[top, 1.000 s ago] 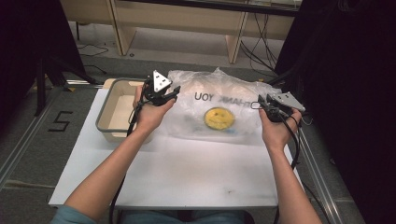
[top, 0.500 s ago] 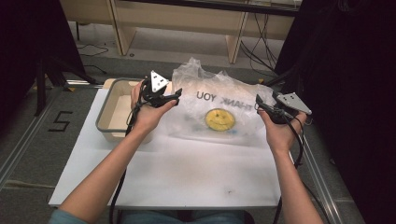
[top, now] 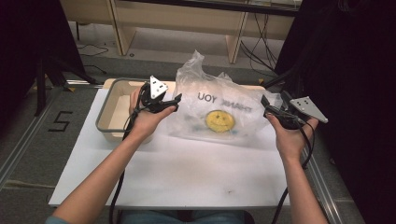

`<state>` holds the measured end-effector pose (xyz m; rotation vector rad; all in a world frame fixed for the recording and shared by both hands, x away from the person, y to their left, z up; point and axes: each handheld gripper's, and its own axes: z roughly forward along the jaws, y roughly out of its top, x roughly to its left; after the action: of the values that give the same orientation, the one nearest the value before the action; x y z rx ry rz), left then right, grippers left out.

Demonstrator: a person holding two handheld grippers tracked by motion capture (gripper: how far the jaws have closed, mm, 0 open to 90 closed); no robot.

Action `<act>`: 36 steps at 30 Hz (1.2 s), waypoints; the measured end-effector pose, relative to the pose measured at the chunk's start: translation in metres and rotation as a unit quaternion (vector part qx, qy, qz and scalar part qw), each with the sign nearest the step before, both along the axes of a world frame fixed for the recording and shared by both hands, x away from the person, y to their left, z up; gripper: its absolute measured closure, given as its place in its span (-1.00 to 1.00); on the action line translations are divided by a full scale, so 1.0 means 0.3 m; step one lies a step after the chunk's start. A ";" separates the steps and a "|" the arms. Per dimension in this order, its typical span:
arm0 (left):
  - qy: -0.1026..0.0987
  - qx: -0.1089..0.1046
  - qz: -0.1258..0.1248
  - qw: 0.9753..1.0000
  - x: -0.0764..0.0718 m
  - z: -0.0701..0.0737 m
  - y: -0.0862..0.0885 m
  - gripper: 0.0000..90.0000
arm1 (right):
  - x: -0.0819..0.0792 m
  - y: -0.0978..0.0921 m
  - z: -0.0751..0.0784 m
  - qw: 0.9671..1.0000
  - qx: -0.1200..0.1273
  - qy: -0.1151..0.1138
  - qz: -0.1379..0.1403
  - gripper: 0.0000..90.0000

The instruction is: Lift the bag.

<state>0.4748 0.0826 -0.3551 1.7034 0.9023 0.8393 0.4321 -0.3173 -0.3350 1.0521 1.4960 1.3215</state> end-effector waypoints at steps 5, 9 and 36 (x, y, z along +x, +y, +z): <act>-0.004 0.003 -0.001 1.000 -0.014 0.001 0.009 -0.29 | -0.021 -0.011 0.014 1.000 0.014 -0.007 0.006 -0.45; 0.000 0.002 -0.004 1.000 -0.025 -0.004 0.013 -0.29 | -0.038 -0.003 0.011 1.000 0.002 -0.001 0.019 -0.44; 0.054 0.024 -0.078 0.995 -0.322 -0.193 0.154 -0.35 | -0.232 -0.076 -0.271 0.990 -0.042 0.111 0.072 -0.35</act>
<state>0.3782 0.1287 -0.4129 1.8492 0.8145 0.6763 0.3624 -0.3400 -0.4163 1.0810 1.8065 1.2602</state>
